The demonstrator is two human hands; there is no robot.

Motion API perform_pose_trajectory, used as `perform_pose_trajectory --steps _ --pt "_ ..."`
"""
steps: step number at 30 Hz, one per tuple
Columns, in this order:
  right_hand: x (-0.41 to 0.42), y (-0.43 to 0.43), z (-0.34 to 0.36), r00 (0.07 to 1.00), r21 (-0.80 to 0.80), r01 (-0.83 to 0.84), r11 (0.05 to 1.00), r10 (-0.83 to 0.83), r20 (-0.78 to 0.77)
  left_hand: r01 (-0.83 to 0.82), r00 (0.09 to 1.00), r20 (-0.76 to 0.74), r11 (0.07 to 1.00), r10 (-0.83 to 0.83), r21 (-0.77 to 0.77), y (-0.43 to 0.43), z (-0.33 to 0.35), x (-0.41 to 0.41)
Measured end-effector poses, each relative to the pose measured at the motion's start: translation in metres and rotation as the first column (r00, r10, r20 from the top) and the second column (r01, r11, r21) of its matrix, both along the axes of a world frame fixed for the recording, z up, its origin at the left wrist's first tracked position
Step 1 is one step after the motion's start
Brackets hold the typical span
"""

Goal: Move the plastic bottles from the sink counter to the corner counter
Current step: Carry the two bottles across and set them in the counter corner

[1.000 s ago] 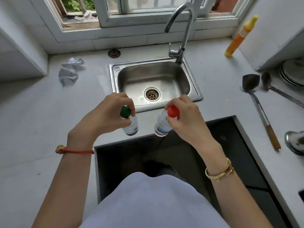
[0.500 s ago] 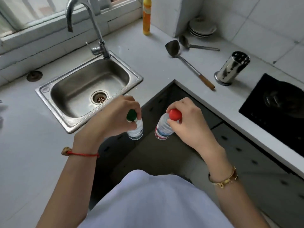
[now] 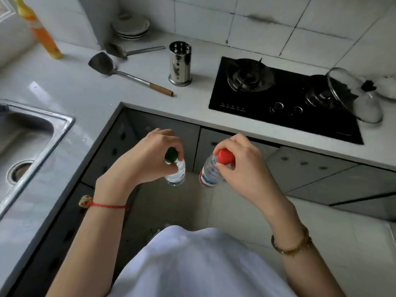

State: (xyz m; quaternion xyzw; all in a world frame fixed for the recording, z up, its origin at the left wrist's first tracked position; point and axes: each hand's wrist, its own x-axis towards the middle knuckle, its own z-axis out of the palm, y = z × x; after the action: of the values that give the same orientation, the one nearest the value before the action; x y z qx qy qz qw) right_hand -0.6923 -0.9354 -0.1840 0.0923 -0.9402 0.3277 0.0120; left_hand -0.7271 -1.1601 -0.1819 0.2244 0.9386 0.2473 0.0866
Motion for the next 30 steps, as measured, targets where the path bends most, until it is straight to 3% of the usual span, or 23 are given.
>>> perform_pose_trajectory --steps 12,22,30 --pt "0.081 0.196 -0.005 0.933 0.047 0.361 0.932 -0.361 -0.006 0.379 0.925 0.003 0.925 -0.379 0.008 0.224 -0.009 0.004" --pt "0.136 0.303 -0.008 0.722 0.041 0.691 0.722 -0.692 0.021 0.733 0.679 -0.021 0.679 -0.734 -0.037 0.39 -0.01 -0.001" --pt "0.154 0.381 -0.017 0.517 0.025 0.855 0.518 -0.855 0.032 0.876 0.483 0.013 0.483 -0.876 -0.006 0.516 -0.013 -0.011"
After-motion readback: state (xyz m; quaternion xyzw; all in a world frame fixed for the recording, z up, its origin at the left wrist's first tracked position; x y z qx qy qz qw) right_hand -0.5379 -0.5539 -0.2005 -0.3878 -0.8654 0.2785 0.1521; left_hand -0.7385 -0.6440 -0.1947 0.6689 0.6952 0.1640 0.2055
